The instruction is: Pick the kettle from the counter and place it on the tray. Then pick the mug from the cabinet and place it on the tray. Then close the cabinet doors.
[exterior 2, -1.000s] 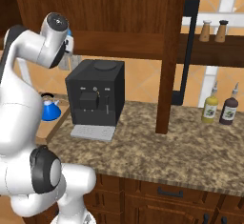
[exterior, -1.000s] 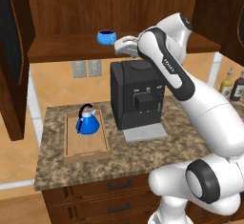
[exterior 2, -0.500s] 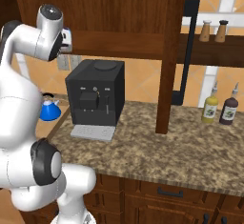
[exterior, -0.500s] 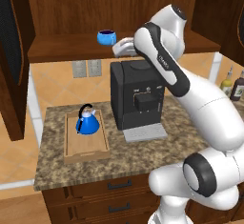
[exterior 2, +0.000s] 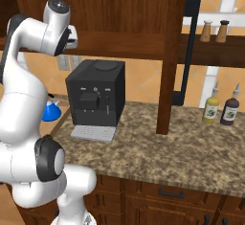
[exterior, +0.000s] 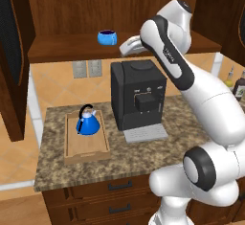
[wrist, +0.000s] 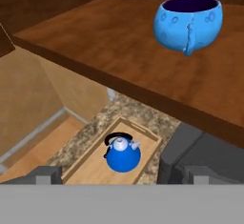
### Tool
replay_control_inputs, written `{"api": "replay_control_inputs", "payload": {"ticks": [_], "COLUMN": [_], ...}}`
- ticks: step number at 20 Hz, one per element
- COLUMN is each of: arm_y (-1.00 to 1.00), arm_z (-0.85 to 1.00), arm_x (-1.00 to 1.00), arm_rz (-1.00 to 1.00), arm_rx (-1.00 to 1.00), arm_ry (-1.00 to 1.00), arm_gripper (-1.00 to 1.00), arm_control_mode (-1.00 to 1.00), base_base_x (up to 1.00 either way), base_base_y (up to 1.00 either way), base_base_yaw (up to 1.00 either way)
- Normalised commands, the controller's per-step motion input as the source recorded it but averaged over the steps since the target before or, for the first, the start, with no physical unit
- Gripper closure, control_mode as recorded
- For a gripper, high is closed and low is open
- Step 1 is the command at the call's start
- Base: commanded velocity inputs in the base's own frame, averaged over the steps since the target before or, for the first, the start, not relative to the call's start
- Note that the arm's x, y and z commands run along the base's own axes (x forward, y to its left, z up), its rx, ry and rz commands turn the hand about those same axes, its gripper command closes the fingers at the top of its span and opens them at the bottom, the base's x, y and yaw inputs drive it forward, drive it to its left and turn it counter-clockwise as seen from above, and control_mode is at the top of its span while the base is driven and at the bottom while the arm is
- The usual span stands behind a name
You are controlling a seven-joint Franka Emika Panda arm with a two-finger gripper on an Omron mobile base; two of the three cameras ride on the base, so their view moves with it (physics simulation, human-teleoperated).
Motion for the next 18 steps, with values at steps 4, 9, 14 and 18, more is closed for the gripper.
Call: {"api": "replay_control_inputs", "payload": {"ticks": [4, 9, 14, 18], "arm_y": [0.06, 0.00, 0.00, 0.08], "arm_z": [0.04, 0.00, 0.02, 0.03], "arm_x": [0.23, 0.37, 0.43, 0.33], "arm_rz": [0.00, -0.06, -0.15, -0.15], "arm_rx": [0.00, 0.00, 0.00, 0.00], "arm_ry": [-0.09, -0.05, -0.01, 0.00], "arm_gripper": [-1.00, -1.00, -1.00, -1.00], "arm_control_mode": [-1.00, -1.00, -1.00, -1.00], "base_base_x": [0.00, 0.00, 0.00, 0.00], "base_base_y": [0.00, 0.00, 0.00, 0.00], "base_base_yaw": [0.00, 0.00, 0.00, 0.00]}}
